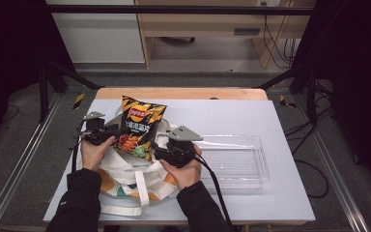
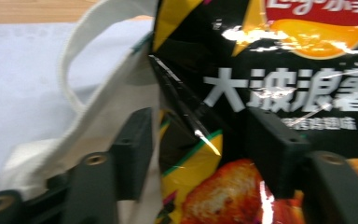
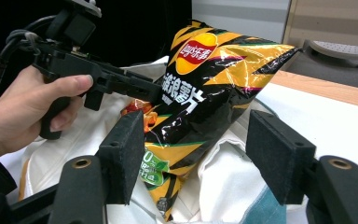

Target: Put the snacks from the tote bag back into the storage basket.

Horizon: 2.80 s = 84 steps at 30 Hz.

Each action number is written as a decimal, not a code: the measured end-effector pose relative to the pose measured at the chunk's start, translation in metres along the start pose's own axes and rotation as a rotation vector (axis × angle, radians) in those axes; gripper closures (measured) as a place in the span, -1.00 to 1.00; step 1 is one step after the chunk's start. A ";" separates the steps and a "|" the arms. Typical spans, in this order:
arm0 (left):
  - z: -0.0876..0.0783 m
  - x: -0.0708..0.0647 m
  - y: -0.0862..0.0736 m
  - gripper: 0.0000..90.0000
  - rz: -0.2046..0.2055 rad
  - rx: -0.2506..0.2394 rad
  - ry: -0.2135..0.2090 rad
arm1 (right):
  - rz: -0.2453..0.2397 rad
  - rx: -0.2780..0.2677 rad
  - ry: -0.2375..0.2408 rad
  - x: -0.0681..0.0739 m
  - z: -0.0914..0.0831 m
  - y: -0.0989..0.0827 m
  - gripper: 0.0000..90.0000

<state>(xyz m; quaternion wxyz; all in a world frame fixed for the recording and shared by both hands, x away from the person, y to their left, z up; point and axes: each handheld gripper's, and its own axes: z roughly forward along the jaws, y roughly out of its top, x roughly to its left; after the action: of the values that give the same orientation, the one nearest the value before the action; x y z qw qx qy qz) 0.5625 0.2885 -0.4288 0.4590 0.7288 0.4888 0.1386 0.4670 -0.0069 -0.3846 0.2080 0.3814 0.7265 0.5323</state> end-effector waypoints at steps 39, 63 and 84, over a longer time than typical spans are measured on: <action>-0.075 -0.068 -0.014 1.00 0.182 -0.141 0.102 | 0.029 -0.060 0.067 0.006 0.001 -0.002 -0.18; -0.095 -0.057 -0.004 -0.03 0.215 -0.262 0.028 | -0.098 -0.090 0.175 0.027 0.002 0.011 1.00; -0.108 -0.053 -0.018 0.28 0.190 -0.252 0.150 | -0.085 -0.112 0.187 0.029 -0.006 0.025 1.00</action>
<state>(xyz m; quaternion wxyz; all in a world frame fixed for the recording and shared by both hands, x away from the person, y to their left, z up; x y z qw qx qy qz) 0.4561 0.3031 -0.3715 0.4939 0.6960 0.4292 0.2957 0.4532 0.0160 -0.3559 0.1825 0.2866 0.7274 0.5962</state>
